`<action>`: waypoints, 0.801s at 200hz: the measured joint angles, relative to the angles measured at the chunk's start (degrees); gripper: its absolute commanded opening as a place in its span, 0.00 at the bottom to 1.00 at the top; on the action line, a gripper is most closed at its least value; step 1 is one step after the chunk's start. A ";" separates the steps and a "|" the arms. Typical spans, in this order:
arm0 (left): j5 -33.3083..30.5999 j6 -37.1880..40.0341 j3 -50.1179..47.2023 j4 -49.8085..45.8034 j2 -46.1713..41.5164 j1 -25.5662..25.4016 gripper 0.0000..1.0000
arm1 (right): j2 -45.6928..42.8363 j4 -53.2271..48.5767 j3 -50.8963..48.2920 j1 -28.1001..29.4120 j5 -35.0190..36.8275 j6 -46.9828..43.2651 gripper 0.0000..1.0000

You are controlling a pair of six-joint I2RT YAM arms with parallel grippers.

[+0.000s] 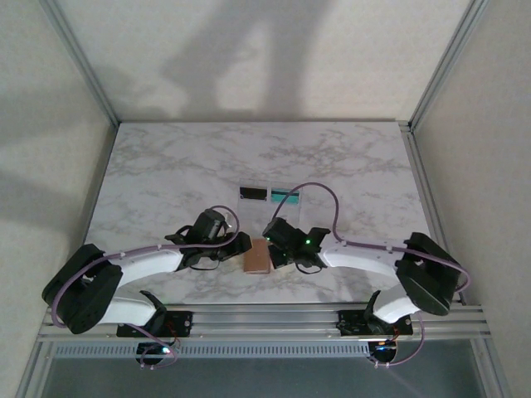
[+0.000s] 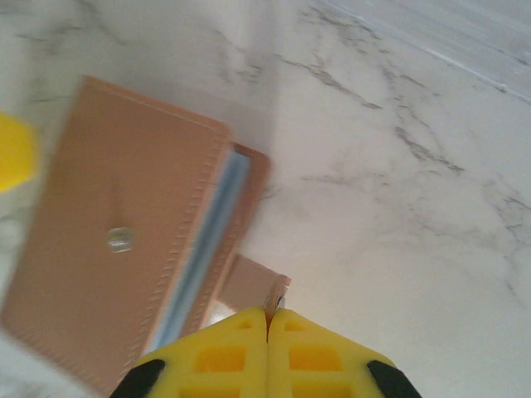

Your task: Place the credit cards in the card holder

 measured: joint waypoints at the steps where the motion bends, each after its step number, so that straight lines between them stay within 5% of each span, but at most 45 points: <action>1: 0.02 0.04 0.00 -0.02 0.00 0.00 0.54 | -0.24 0.07 -0.02 0.00 -0.24 -0.09 0.00; 48: 1.95 1.16 0.04 -0.02 0.26 -0.02 0.82 | -7.56 4.74 -0.24 0.00 -7.63 -2.34 0.00; 80: 2.58 2.01 0.17 -0.07 0.52 0.00 0.86 | -8.79 6.60 -0.24 0.00 -10.43 -2.64 0.00; 109: 2.60 2.01 0.15 0.00 0.85 0.33 0.78 | -8.85 7.30 -0.24 0.00 -11.78 -2.40 0.00; 160: 2.64 1.60 -1.31 0.59 -1.27 2.60 0.91 | -11.96 7.17 -0.24 -0.66 -12.22 -2.21 0.00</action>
